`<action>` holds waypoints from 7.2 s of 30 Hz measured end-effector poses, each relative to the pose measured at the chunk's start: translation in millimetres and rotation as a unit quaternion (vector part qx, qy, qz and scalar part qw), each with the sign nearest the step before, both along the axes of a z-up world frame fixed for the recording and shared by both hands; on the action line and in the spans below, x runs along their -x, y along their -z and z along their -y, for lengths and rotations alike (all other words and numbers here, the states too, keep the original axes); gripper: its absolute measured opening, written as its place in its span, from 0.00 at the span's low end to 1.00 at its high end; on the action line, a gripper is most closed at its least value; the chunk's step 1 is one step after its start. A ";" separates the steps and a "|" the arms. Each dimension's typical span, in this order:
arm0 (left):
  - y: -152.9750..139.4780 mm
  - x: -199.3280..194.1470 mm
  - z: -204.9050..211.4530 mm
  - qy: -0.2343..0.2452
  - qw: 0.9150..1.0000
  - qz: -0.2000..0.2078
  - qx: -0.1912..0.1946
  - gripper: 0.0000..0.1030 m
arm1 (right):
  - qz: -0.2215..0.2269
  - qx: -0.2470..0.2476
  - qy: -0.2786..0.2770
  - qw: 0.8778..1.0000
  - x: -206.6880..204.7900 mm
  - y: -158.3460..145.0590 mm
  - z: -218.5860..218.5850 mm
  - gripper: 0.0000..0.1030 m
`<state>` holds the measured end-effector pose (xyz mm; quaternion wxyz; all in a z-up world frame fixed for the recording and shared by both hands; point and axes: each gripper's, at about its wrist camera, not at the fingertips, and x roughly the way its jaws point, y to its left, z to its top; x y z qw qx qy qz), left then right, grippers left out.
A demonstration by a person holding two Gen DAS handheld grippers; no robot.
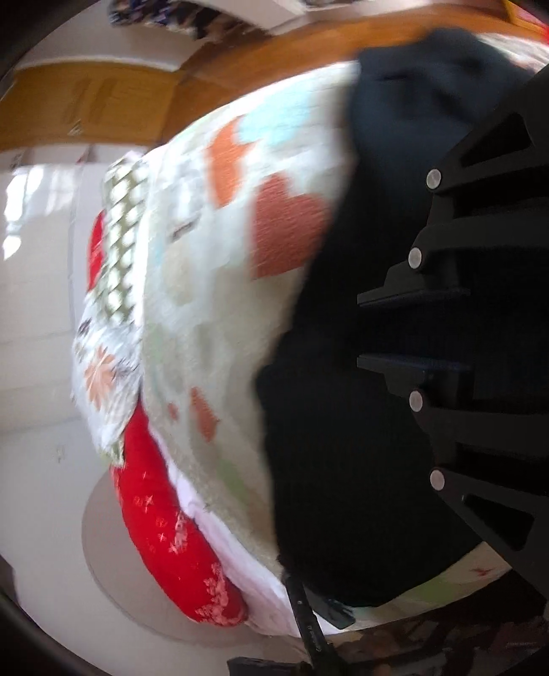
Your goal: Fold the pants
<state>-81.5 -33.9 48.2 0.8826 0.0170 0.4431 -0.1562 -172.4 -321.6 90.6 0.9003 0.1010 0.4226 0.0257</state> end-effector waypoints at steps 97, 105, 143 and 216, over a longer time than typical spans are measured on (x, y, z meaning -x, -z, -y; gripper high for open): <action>16.3 18.2 -37.1 -0.072 0.952 -0.167 0.246 0.62 | 0.032 -0.173 0.159 0.971 100.1 24.0 108.5 0.44; 1.7 18.6 -43.1 -0.058 0.965 -0.114 0.231 0.06 | 0.059 -0.171 0.179 0.967 104.4 16.2 110.8 0.05; -33.6 -9.5 -39.1 -0.068 0.994 -0.013 0.082 0.47 | 0.029 -0.012 -0.102 0.994 -110.4 -18.8 -48.4 0.42; -16.9 55.8 27.6 -0.035 0.999 0.027 0.008 0.68 | 0.010 0.065 0.117 0.991 116.7 -3.5 66.0 0.39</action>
